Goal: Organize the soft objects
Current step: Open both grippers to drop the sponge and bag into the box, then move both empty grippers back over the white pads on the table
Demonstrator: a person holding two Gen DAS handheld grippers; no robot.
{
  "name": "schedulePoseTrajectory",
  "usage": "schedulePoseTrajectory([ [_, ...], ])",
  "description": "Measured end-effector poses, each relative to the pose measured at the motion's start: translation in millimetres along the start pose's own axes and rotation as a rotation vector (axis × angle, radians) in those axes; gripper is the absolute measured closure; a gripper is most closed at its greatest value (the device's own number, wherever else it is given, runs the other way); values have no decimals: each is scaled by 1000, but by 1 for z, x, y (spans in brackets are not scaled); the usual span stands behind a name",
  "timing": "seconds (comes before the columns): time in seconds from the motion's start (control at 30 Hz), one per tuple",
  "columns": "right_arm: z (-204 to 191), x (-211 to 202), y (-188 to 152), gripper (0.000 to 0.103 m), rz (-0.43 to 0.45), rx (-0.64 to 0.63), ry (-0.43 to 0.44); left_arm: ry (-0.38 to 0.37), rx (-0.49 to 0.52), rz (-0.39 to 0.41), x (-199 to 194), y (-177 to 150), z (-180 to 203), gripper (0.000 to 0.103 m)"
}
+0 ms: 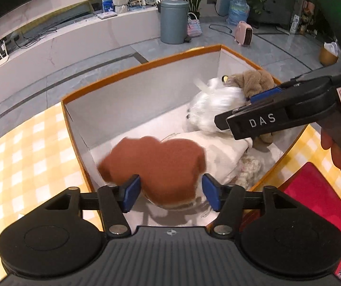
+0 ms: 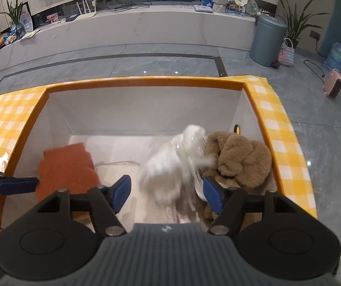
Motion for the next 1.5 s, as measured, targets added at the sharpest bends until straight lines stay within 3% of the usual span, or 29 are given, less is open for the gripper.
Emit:
schedulePoseTrajectory([
  [0.1, 2, -6, 1, 24, 12, 8, -15, -2, 1, 25, -8, -1, 1, 24],
  [0.33, 5, -29, 0, 23, 47, 21, -33, -14, 7, 81, -34, -2, 12, 22],
  [0.6, 0, -82, -16, 22, 160, 31, -61, -20, -31, 222, -91, -14, 20, 22],
  [0.67, -5, -100, -26, 12, 197, 33, -55, -30, -55, 252, -105, -20, 22, 22],
  [0.97, -36, -161, -94, 11, 368, 71, -45, -60, -101, 393, -162, -65, 30, 22],
  [1.07, -49, -171, -121, 10, 396, 107, -38, -31, -103, 421, -172, -85, 31, 22],
  [1.3, -85, -182, -174, 8, 433, 132, -49, 51, -115, 423, -177, -135, 27, 24],
  [1.5, -117, -174, -206, 8, 423, 56, -53, 91, -137, 371, -176, -172, 14, 24],
])
Point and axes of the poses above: each gripper's, at about its wrist camera, not at the fingertips, and x roughly the way its jaws point, z to its right, y to its top, the point moved 3 cm from there along x, roughly the way its jaws point, and after that the axes turned 3 degrees about -y, right-handed, at the moved point
